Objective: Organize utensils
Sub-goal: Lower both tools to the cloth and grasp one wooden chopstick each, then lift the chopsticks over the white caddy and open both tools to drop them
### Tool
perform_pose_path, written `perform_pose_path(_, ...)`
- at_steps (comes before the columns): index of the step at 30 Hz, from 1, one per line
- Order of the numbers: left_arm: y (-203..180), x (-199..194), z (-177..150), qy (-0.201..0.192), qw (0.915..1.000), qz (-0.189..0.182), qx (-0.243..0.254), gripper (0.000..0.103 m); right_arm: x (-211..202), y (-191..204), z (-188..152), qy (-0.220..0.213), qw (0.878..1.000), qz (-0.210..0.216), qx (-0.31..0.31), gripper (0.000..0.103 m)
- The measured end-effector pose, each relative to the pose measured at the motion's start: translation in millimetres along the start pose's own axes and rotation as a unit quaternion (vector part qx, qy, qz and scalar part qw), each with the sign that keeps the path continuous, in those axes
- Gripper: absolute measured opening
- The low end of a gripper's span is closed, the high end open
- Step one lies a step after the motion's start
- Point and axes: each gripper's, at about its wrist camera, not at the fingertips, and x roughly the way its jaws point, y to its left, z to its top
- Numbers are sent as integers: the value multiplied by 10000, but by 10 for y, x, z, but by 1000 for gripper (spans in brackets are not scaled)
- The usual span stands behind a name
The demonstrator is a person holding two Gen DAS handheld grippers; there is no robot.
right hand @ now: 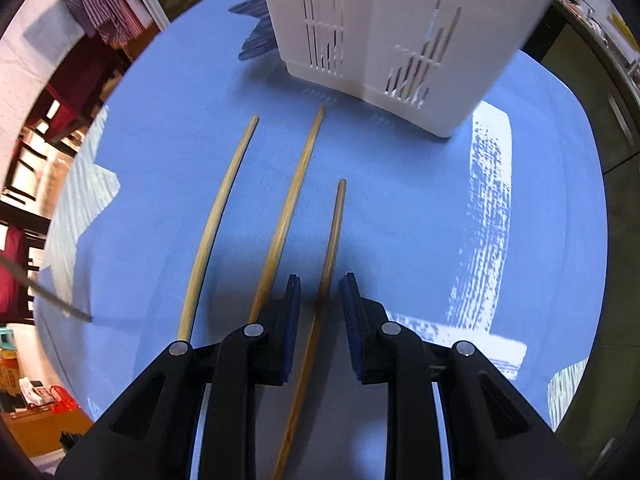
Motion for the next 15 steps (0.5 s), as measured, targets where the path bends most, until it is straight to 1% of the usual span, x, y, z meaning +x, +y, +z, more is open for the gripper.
perform_pose_path(2, 7, -9, -22, -30, 10000, -2, 38, 6, 22, 40, 57, 56, 10000, -76, -20, 22)
perform_pose_path(4, 19, -25, -36, -56, 10000, 2, 65, 6, 39, 74, 88, 122, 9999, -6, -22, 13)
perform_pose_path(5, 29, -30, -37, -61, 10000, -19, 54, 6, 46, 90, 103, 142, 9999, -2, -34, 12)
perform_pose_path(6, 31, -34, -40, -63, 10000, -31, 53, 6, 52, 96, 118, 156, 9999, 1, -32, 7)
perform_pose_path(8, 44, -48, -45, -88, 9999, -36, 50, 6, 53, 90, 132, 137, 9999, 12, 2, 7)
perform_pose_path(11, 46, -50, -52, -94, 9999, -37, 47, 6, -15, 89, 108, -83, 10000, 2, -6, 6)
perform_pose_path(12, 49, -47, -49, -89, 9999, -38, 44, 6, -66, 84, 83, -171, 9998, 68, -6, 6)
perform_pose_path(13, 47, -48, -52, -86, 9999, -36, 49, 6, -162, 78, 50, -334, 9993, 142, -5, 6)
perform_pose_path(15, 39, -48, -53, -77, 10000, -30, 54, 6, -372, 61, -25, -674, 9977, 95, -38, 6)
